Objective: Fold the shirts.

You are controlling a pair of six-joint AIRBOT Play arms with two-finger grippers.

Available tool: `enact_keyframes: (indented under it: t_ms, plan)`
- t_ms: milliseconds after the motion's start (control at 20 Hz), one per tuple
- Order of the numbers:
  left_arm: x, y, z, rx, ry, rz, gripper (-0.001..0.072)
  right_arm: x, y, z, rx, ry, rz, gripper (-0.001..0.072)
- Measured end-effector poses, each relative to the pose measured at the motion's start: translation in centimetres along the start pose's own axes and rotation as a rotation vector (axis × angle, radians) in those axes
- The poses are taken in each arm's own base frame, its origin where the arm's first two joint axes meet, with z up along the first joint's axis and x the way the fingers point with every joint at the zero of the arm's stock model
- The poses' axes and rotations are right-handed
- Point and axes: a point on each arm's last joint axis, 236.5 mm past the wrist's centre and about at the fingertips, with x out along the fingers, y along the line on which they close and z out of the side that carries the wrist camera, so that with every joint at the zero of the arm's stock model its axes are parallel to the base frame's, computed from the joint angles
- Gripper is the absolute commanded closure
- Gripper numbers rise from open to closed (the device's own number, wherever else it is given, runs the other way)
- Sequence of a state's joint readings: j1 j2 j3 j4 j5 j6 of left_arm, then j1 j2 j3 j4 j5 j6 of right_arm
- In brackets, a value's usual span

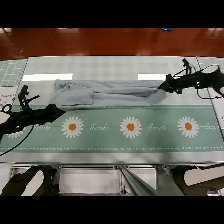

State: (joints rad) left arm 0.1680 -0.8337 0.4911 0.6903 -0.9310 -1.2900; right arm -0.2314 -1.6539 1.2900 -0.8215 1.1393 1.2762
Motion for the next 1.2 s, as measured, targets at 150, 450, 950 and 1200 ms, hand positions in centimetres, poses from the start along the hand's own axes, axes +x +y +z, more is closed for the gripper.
enact_keyframes:
  t_ms: [150,450,950,1200]
  plan:
    - [1.8,-4.2,0.9,0.108,-0.022,-0.067,0.0694,-4.4,1.3,-1.1,-0.081,-0.032,-0.074,0.0686]
    - [11.2,-14.7,0.2,0.324,0.118,-0.163,0.0693,-11.9,5.7,-5.5,-0.144,-0.128,-0.115,0.0686]
    - [24.3,-25.6,-12.7,0.471,0.555,-0.24,0.0693,-19.1,11.4,-11.9,-0.206,-0.247,-0.092,0.0686]
    - [24.9,-26.6,-19.9,0.53,0.687,-0.238,0.0693,-19.2,13.5,-13.1,-0.229,-0.249,-0.051,0.0686]
